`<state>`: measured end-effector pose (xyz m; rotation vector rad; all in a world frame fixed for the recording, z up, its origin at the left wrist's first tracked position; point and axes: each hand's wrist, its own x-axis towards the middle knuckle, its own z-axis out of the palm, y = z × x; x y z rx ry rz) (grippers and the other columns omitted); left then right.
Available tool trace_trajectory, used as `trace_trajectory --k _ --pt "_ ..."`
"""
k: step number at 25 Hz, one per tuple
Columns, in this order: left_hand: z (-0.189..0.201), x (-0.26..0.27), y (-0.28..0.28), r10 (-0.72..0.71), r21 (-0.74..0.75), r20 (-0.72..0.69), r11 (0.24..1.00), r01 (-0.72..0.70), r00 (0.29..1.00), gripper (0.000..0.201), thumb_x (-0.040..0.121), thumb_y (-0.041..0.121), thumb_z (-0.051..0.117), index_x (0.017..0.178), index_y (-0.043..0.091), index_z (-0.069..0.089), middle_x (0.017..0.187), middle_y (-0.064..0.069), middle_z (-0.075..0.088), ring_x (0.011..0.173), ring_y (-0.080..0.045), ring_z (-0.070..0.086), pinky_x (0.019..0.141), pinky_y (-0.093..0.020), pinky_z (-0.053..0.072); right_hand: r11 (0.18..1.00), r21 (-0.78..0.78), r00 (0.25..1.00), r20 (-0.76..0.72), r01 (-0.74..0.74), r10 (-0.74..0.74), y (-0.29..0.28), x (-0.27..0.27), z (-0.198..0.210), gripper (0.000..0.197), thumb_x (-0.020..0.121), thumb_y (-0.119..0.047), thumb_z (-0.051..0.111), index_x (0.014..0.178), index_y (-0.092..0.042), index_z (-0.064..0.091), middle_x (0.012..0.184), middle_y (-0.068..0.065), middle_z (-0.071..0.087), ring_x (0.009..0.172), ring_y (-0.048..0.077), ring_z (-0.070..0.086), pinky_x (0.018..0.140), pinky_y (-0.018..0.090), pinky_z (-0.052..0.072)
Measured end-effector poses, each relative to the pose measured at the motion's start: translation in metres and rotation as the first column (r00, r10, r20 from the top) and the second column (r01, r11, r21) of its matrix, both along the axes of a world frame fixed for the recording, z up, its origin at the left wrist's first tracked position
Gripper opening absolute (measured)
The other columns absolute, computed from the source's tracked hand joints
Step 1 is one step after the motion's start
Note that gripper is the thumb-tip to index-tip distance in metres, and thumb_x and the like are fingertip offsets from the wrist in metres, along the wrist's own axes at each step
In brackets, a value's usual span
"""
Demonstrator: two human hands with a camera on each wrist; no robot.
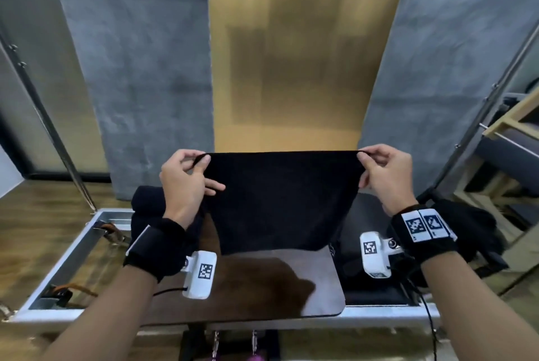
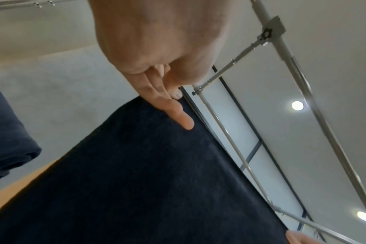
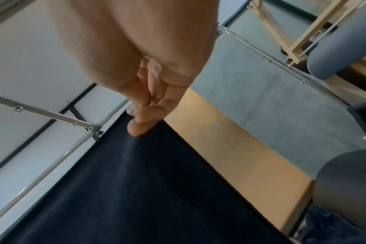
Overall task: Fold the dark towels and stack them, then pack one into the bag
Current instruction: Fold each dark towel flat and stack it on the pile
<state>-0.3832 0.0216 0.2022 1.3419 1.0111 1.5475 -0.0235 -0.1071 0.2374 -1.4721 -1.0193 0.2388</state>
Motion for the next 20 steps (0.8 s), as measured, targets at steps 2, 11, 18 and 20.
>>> trace_trajectory --k 2,11,18,20 --pt "0.006 -0.004 -0.006 0.000 0.021 0.013 1.000 -0.001 1.000 0.009 0.101 0.013 0.070 0.096 0.018 0.064 0.094 -0.010 0.074 0.053 -0.034 0.073 0.041 -0.027 0.053 1.000 0.009 1.000 -0.030 -0.003 0.003 -0.009 -0.001 0.006 0.008 0.096 -0.011 0.072 0.088 -0.010 0.073 0.055 0.013 0.061 0.033 0.023 0.051 0.038 0.024 0.040" --pt "-0.013 -0.015 -0.004 -0.050 -0.053 -0.037 0.997 0.048 0.998 0.012 0.100 0.027 0.073 0.097 0.016 0.069 0.076 -0.008 0.076 0.053 -0.035 0.073 0.039 -0.029 0.053 0.997 -0.057 0.987 -0.154 -0.047 0.037 -0.009 0.000 -0.020 0.018 0.095 -0.013 0.073 0.089 0.004 0.071 0.047 0.009 0.056 0.032 0.021 0.051 0.037 0.021 0.039" --pt "-0.033 -0.007 0.028 -0.125 -0.070 0.126 0.988 0.135 0.984 0.010 0.102 0.009 0.068 0.099 -0.001 0.069 0.100 -0.023 0.074 0.098 -0.033 0.079 0.087 -0.039 0.065 0.992 0.018 0.952 -0.279 -0.123 0.124 0.034 -0.009 -0.034 0.012 0.099 0.003 0.063 0.088 0.000 0.067 0.086 0.020 0.070 0.084 0.036 0.078 0.078 0.035 0.065" --pt "-0.037 -0.008 0.029 -0.118 -0.056 0.138 0.990 0.126 0.983 0.009 0.101 0.009 0.069 0.100 -0.001 0.070 0.096 -0.022 0.076 0.097 -0.032 0.079 0.088 -0.034 0.064 0.990 0.049 0.946 -0.294 -0.130 0.139 0.034 -0.008 -0.039 0.011 0.098 0.001 0.065 0.088 0.000 0.069 0.089 0.024 0.070 0.083 0.035 0.079 0.077 0.032 0.064"
